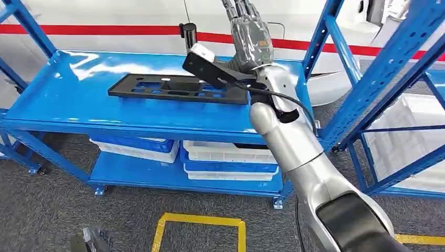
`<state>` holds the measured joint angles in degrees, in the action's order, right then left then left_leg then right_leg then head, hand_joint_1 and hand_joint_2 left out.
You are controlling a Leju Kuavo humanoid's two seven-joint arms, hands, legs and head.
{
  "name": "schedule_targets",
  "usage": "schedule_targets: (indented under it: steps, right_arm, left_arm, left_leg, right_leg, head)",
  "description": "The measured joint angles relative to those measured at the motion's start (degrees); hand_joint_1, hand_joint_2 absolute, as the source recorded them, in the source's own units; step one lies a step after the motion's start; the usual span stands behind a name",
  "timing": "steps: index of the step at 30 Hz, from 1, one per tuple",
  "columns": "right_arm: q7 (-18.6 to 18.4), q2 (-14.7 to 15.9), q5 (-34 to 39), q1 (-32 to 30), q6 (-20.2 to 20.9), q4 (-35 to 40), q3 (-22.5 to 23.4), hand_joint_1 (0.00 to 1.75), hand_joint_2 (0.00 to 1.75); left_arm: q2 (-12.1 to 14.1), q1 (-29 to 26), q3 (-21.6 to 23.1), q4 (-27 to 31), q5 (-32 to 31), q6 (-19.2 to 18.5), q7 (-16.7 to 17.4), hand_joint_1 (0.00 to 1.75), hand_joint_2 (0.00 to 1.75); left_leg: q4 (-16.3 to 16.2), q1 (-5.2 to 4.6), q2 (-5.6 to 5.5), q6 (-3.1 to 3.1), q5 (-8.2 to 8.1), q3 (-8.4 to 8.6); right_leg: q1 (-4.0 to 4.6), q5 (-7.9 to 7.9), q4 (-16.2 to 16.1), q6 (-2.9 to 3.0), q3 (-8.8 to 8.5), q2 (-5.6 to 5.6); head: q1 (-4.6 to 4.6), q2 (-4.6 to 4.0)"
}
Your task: Take the parts from the cabinet and place them on the table.
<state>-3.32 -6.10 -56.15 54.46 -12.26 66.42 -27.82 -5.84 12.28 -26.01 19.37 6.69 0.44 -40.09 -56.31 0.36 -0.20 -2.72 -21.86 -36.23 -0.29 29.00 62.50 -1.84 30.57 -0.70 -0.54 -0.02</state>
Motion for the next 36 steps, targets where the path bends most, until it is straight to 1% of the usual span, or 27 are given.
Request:
schedule_targets:
  steps: [1, 2, 3, 4, 5, 6, 7, 8, 9, 10, 11, 12, 13, 15, 16, 17, 19, 20, 21, 23, 24, 25, 26, 27, 28, 31, 36]
  right_arm:
    - [0.0, 0.0, 0.0, 0.1, 0.0, 0.0, 0.0, 0.0, 1.75]
    - [0.0, 0.1, 0.0, 0.0, 0.0, 0.0, -0.1, 0.0, 1.75]
    - [0.0, 0.1, 0.0, -0.3, 0.0, 0.0, -0.1, 0.0, 1.75]
    - [-0.1, 0.2, 0.0, -0.6, 0.0, 0.0, -0.1, 0.0, 1.75]
    - [-0.2, 0.3, -0.1, -0.8, 0.0, 0.0, -0.1, 0.0, 1.75]
    - [-0.2, 0.4, -0.2, -0.9, 0.1, 0.0, -0.2, 0.0, 1.75]
    - [-0.2, 0.4, -0.3, -0.9, 0.1, 0.0, -0.2, 0.0, 1.75]
    - [-0.3, 0.4, -0.4, -0.9, 0.1, 0.0, -0.2, 0.0, 1.75]
    - [-0.5, 0.5, -0.5, -1.0, 0.1, 0.0, -0.2, 0.0, 1.75]
    - [-0.6, 0.5, -0.6, -1.0, 0.2, 0.0, -0.2, 0.0, 1.75]
    - [-0.7, 0.4, -0.8, -1.2, 0.3, 0.2, -0.3, 0.0, 1.75]
    - [-0.9, 0.4, -1.0, -1.2, 0.3, 0.5, -0.2, 0.0, 1.75]
    - [-1.0, 0.4, -1.1, -1.1, 0.3, 0.6, -0.2, 0.0, 1.75]
    - [-1.0, 0.3, -1.4, -1.2, 0.4, 1.1, -0.3, 0.0, 1.75]
    - [-1.0, 0.3, -1.4, -1.2, 0.4, 1.4, -0.3, 0.0, 1.75]
    - [-1.0, 0.4, -1.4, -1.3, 0.4, 1.4, -0.2, 0.0, 1.75]
    - [-1.1, 0.5, -1.4, -2.0, 0.5, 1.4, -0.2, 0.0, 1.75]
    - [-1.1, 0.5, -1.5, -2.4, 0.5, 1.4, -0.2, 0.0, 1.75]
    - [-1.1, 0.6, -1.5, -2.6, 0.5, 1.4, -0.2, 0.0, 1.75]
    - [-1.2, 0.7, -1.5, -2.9, 0.5, 1.7, -0.2, 0.0, 1.75]
    - [-1.2, 0.8, -1.4, -2.9, 0.5, 1.8, -0.2, 0.0, 1.75]
    - [-1.2, 0.9, -1.4, -2.9, 0.5, 1.9, -0.2, 0.0, 1.75]
    - [-1.3, 1.0, -1.4, -2.9, 0.5, 2.1, -0.2, 0.0, 1.75]
    - [-1.3, 1.3, -1.3, -3.1, 0.5, 2.3, -0.1, 0.0, 1.75]
    - [-1.3, 1.5, -1.2, -3.2, 0.4, 2.5, -0.1, 0.0, 1.75]
    - [-1.1, 2.2, 0.0, -3.2, 0.4, 2.9, 0.1, 0.0, 1.75]
    - [-0.3, 2.3, 1.3, -3.0, 0.3, 3.2, -0.3, 0.0, 1.75]
  left_arm:
    - [0.0, 0.1, 0.0, 0.0, 0.0, 0.0, 0.0, 0.0, 0.0]
    - [0.0, 0.1, 0.0, 0.0, 0.0, 0.0, 0.0, 0.0, 0.0]
    - [0.0, 0.1, 0.0, 0.0, 0.0, 0.0, 0.0, 0.0, 0.0]
    - [0.0, -0.1, 0.0, 0.0, 0.1, 0.0, 0.0, 0.0, 0.0]
    - [0.0, -0.3, 0.0, 0.0, 0.1, 0.0, 0.0, 0.0, 0.0]
    - [0.0, -0.3, 0.0, 0.0, 0.2, 0.0, 0.0, 0.0, 0.0]
    - [0.0, -0.3, 0.0, 0.0, 0.4, 0.0, 0.0, 0.0, 0.0]
    - [-0.1, -0.3, 0.0, 0.0, 0.4, 0.0, 0.0, 0.0, 0.0]
    - [-0.1, -0.3, 0.0, -0.1, 0.5, 0.0, 0.0, 0.0, 0.0]
    - [-0.1, -0.3, 0.0, -0.1, 0.7, 0.0, 0.1, 0.0, 0.0]
    - [-0.1, -0.3, 0.0, -0.1, 1.0, 0.0, 0.2, 0.0, 0.0]
    - [-0.1, -0.3, 0.0, -0.1, 1.0, 0.1, 0.1, 0.0, 0.0]
    - [-0.1, -0.2, 0.0, -0.1, 1.0, 0.4, 0.1, 0.0, 0.0]
    - [-0.2, -0.1, 0.0, -0.1, 0.2, 1.6, 0.9, 0.0, 0.0]
    - [-0.2, 0.0, 0.1, -0.1, -0.4, 2.4, 1.7, 0.0, 0.0]
    - [-0.2, 0.0, 0.2, -0.1, -0.9, 3.3, 2.4, 0.0, 0.0]
    - [0.0, -0.1, 0.5, -0.5, -2.1, 6.1, 5.1, 0.0, 0.0]
    - [0.1, -0.3, 0.7, -0.8, -2.5, 7.0, 6.5, 0.0, 0.0]
    - [0.4, -0.4, 1.0, -1.1, -2.9, 7.7, 7.9, 0.0, 0.0]
    - [1.0, -0.6, 1.7, -1.9, -4.4, 10.1, 11.8, 0.0, 0.0]
    - [1.2, -0.9, 1.9, -2.4, -5.1, 11.2, 13.1, 0.0, 0.0]
    - [1.2, -1.2, 2.1, -3.1, -6.1, 12.6, 15.2, 0.0, 0.0]
    - [1.6, -1.4, 2.8, -3.4, -6.9, 14.2, 17.7, 0.0, 0.0]
    - [1.7, -2.0, 3.2, -3.7, -7.3, 14.9, 20.0, 0.0, 0.0]
    - [1.8, -2.6, 3.4, -4.1, -7.5, 15.5, 22.1, 0.0, 0.0]
    - [2.1, -4.1, 4.4, -5.3, -8.5, 17.2, 28.3, 0.0, 0.0]
    - [2.8, -6.9, 5.3, -6.8, -10.3, 18.8, 36.8, 0.0, 0.0]
  left_leg:
    - [0.0, -0.03, 0.07, -0.27, -0.32, 0.41]
    - [0.1, -0.04, -0.01, -0.61, -0.95, 0.93]
    - [0.1, -0.04, -0.08, -0.71, -1.56, 1.47]
    - [0.1, -0.09, -0.26, -0.7, -2.25, 2.3]
    - [0.1, -0.11, -0.39, -0.67, -2.98, 3.22]
    - [0.1, -0.18, -0.51, -0.57, -3.79, 4.25]
    - [0.1, -0.25, -0.63, -0.43, -4.55, 5.3]
    - [0.1, -0.33, -0.64, -0.29, -5.35, 6.31]
    - [0.2, -0.34, -0.67, -0.17, -6.04, 6.45]
    - [-0.3, -0.68, -0.78, 0.15, -7.29, 7.73]
    - [-0.1, -0.87, -0.72, 0.61, -7.93, 7.84]
    - [-0.9, -0.87, -0.76, 0.78, -8.16, 8.66]
    - [-1.6, -0.87, -0.76, 0.85, -8.47, 8.79]
    - [-6.2, -0.53, -0.49, 1.5, -8.04, 6.68]
    - [-9.9, -0.4, -0.31, 1.83, -8.37, 4.16]
    - [-13.1, -0.2, -0.24, 2.21, -9.92, 1.69]
    - [-17.3, 0.44, -0.18, 2.98, -14.58, -2.67]
    - [-16.9, 0.87, -0.04, 3.22, -14.72, -3.64]
    - [-14.7, 1.21, 0.07, 3.47, -12.95, -3.57]
    - [-5.8, 1.85, 0.16, 4.19, -5.39, -1.06]
    - [-2.2, 2.1, 0.84, 4.74, -1.53, 0.13]
    - [-2.7, 1.76, 0.9, 4.78, -2.36, -1.09]
    - [-2.7, 1.56, 1.29, 3.69, -3.58, -0.85]
    - [-2.5, 1.46, 0.94, 3.19, -1.97, -0.46]
    - [-2.3, 1.78, 0.95, 3.09, -1.44, -0.3]
    - [-2.2, 1.12, 0.33, 3.04, -1.38, -0.38]
    - [-2.2, 0.79, -0.04, 2.04, -1.95, -0.06]
  right_leg:
    - [0.02, 0.1, 3.5, 0.01, 2.18, 0.0]
    - [0.0, 1.32, 8.5, 0.3, 5.89, 0.0]
    - [-0.03, 3.39, 11.5, 0.7, 8.63, 0.0]
    - [-0.03, 5.33, 12.8, 0.87, 10.71, 0.0]
    - [-0.03, 6.04, 12.0, 0.76, 11.76, 0.0]
    - [-0.03, 5.39, 9.4, 0.28, 11.82, 0.01]
    - [-0.01, 3.45, 5.7, -0.35, 11.19, 0.01]
    - [0.0, -0.05, 1.3, -0.73, 10.33, 0.07]
    - [0.13, -5.01, -2.9, -1.31, 9.66, 0.38]
    - [0.1, -5.26, -5.2, -0.69, 9.87, 0.82]
    - [0.35, -5.64, -5.0, -0.04, 8.49, 0.84]
    - [-0.36, -7.18, -5.4, 0.53, 8.31, 0.81]
    - [-0.49, -8.69, -5.1, 0.74, 7.83, 1.03]
    - [-0.85, -8.04, -4.9, 1.78, 7.02, 0.91]
    - [-0.81, -7.72, -4.9, 2.27, 6.92, 0.84]
    - [-0.8, -7.46, -4.9, 2.58, 6.78, 0.74]
    - [-0.86, -6.63, -4.9, 2.6, 6.18, 0.48]
    - [-0.93, -6.18, -4.9, 2.44, 5.73, 0.28]
    - [-1.07, -5.75, -4.9, 2.2, 5.23, 0.15]
    - [-1.56, -4.79, -4.7, 1.46, 4.13, 0.06]
    - [-1.72, -4.27, -4.6, 0.91, 3.65, 0.11]
    - [-1.18, -4.16, -4.7, 0.67, 3.3, -0.03]
    - [-1.02, -3.94, -4.8, 0.22, 3.47, -0.1]
    - [-0.76, -3.7, -4.8, -0.14, 3.44, -0.01]
    - [-0.51, -3.49, -4.7, -0.19, 3.32, 0.02]
    - [-0.41, -3.63, -5.5, 0.09, 2.53, 0.31]
    - [-0.44, -3.37, -6.5, 0.28, 2.33, 0.73]
  head:
    - [-0.07, 0.02]
    - [0.09, 0.02]
    - [0.06, 0.02]
    - [0.06, 0.02]
    - [0.11, 0.0]
    - [0.09, 0.02]
    - [0.11, 0.02]
    - [0.11, 0.02]
    - [0.17, 0.0]
    - [0.02, 0.02]
    - [0.0, 0.02]
    - [-0.15, 0.02]
    - [-0.1, 0.02]
    - [-0.29, 0.02]
    - [-0.42, 0.02]
    - [-0.42, 0.02]
    - [-0.46, 0.02]
    - [-0.37, 0.02]
    - [-0.42, 0.0]
    - [-0.39, 0.0]
    - [-0.46, 0.02]
    - [-0.65, 0.0]
    - [-0.96, 0.02]
    - [-0.28, 0.0]
    - [-0.29, 0.02]
    - [-0.05, 0.02]
    - [-0.02, 0.0]
